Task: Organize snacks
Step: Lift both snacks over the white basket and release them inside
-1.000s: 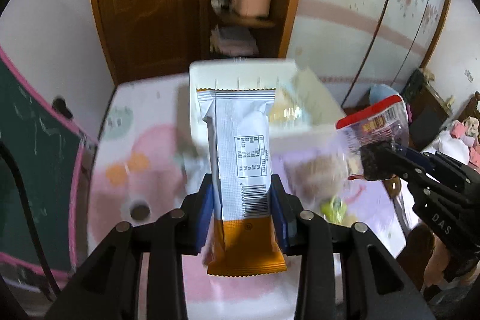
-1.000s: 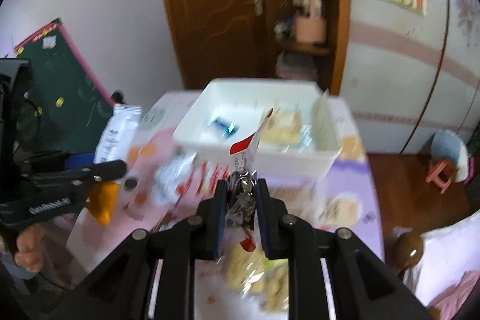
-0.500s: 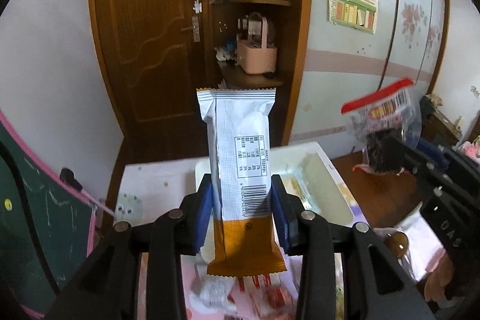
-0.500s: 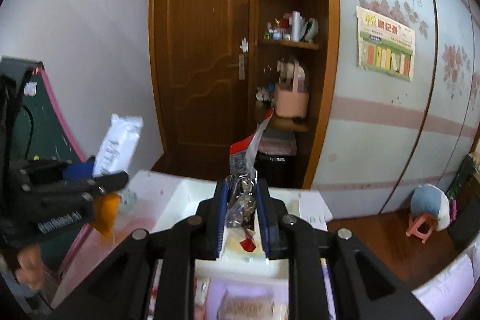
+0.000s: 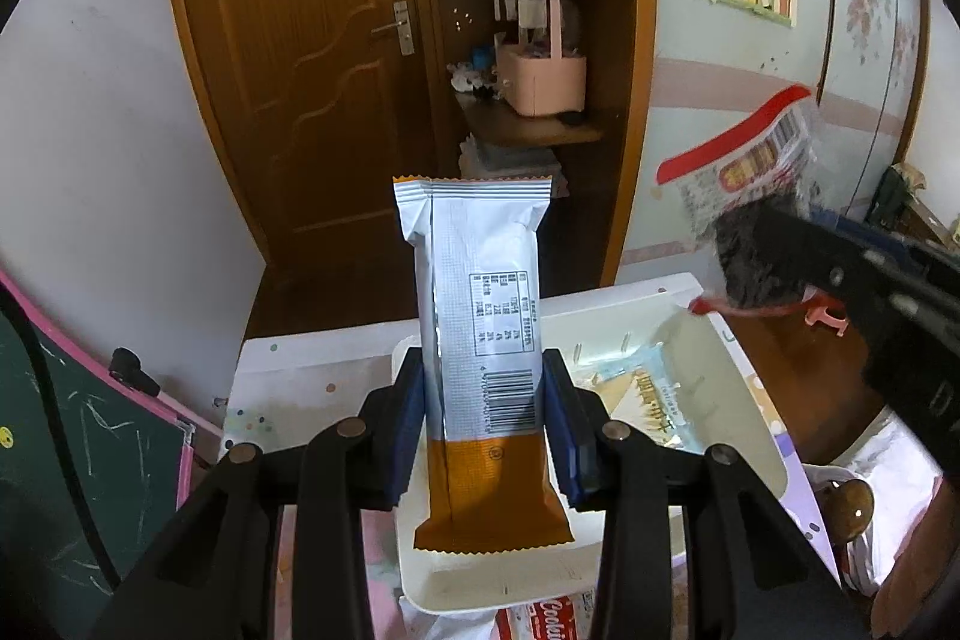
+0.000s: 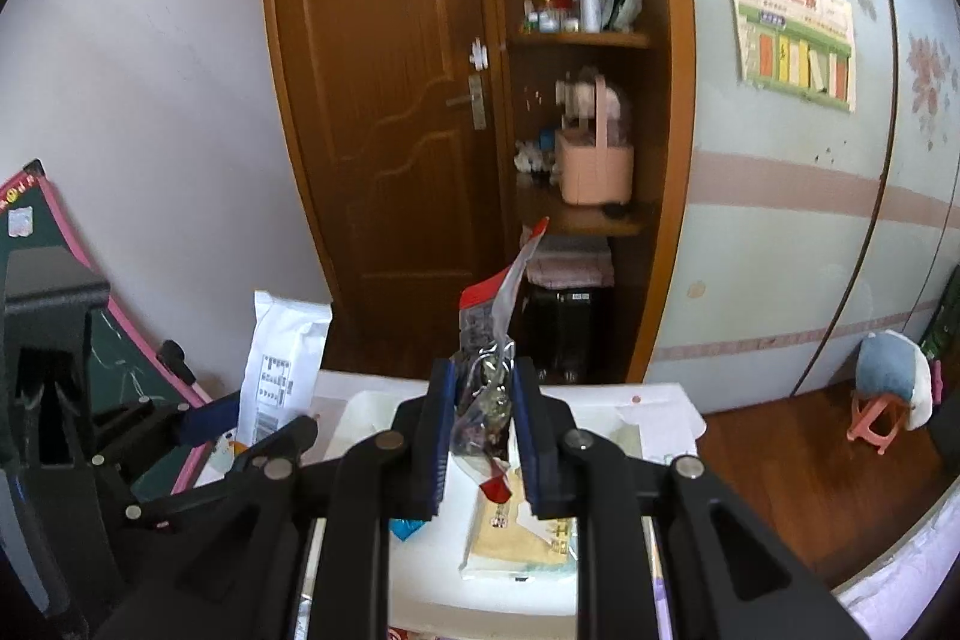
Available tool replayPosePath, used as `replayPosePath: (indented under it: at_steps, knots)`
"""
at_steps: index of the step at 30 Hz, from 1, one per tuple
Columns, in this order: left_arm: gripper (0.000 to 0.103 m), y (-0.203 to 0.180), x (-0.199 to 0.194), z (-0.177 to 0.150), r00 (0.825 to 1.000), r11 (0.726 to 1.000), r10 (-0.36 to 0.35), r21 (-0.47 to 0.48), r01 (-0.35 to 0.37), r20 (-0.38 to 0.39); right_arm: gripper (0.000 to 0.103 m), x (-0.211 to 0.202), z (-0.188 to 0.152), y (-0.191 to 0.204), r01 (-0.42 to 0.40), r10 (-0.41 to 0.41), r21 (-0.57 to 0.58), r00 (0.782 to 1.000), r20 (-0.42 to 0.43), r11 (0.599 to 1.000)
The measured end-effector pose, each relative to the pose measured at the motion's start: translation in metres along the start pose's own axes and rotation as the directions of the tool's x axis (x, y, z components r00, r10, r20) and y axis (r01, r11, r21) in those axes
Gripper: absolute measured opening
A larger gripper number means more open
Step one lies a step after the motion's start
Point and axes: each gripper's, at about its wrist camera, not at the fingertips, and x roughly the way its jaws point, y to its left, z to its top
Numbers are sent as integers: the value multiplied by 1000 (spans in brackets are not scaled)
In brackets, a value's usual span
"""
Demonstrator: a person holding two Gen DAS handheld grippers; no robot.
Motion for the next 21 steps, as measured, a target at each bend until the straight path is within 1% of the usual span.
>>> replayPosePath:
  at_steps: [5, 9, 13, 15, 16, 17, 19, 21]
  knots:
    - [36, -3, 20, -2, 1000, 1000, 8, 2, -8, -17, 19, 23, -9, -1, 7, -7, 1, 999, -45, 1000]
    - [37, -5, 31, -3, 999, 1000, 17, 6, -17, -27, 17, 32, -14, 0, 11, -12, -3, 998, -59, 1000]
    - [41, -4, 36, -5, 999, 999, 34, 10, -34, -35, 17, 41, -18, 2, 19, -19, -11, 996, -86, 1000]
    - [61, -5, 40, -7, 998, 999, 49, 12, -49, -42, 17, 46, -20, 1, 14, -15, -9, 994, -111, 1000]
    - [86, -5, 41, -8, 998, 999, 48, 14, -47, -47, 17, 47, -20, -1, 11, -12, -4, 992, -122, 1000]
    - [96, -5, 42, -9, 998, 999, 46, 12, -46, -44, 17, 49, -22, -3, 10, -10, 5, 991, -137, 1000]
    - [96, -3, 42, -11, 999, 999, 34, 7, -34, -26, 19, 51, -24, -5, 15, -12, 18, 987, -159, 1000]
    - [96, -3, 45, -13, 999, 1000, 21, 11, -20, -41, 23, 53, -27, -9, 11, -4, 33, 983, -181, 999]
